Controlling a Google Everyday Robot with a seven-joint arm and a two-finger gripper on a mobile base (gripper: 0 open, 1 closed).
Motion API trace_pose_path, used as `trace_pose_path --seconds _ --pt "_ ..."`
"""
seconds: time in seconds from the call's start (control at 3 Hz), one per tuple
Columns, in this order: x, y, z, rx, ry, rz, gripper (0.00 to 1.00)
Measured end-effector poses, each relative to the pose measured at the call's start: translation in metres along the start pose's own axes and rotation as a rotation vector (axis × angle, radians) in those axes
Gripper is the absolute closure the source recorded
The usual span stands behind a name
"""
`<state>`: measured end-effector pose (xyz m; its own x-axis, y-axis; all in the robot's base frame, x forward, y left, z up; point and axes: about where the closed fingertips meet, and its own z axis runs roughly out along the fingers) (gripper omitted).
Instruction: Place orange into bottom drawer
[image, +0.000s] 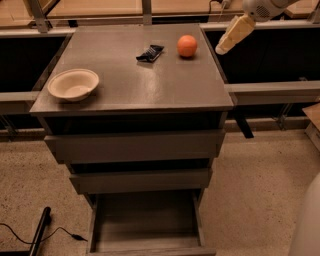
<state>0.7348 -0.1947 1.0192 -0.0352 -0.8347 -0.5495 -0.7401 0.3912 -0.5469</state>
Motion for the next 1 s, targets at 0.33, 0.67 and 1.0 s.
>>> trace_pose_path --seconds 0.33,0.67,1.0 --pt "0.008 -0.013 0.040 0.064 -0.016 0.082 0.00" --pt "0.010 -0.023 0.077 0.109 -0.072 0.184 0.00" --pt "0.010 -0.029 0.107 0.119 -0.142 0.296 0.00"
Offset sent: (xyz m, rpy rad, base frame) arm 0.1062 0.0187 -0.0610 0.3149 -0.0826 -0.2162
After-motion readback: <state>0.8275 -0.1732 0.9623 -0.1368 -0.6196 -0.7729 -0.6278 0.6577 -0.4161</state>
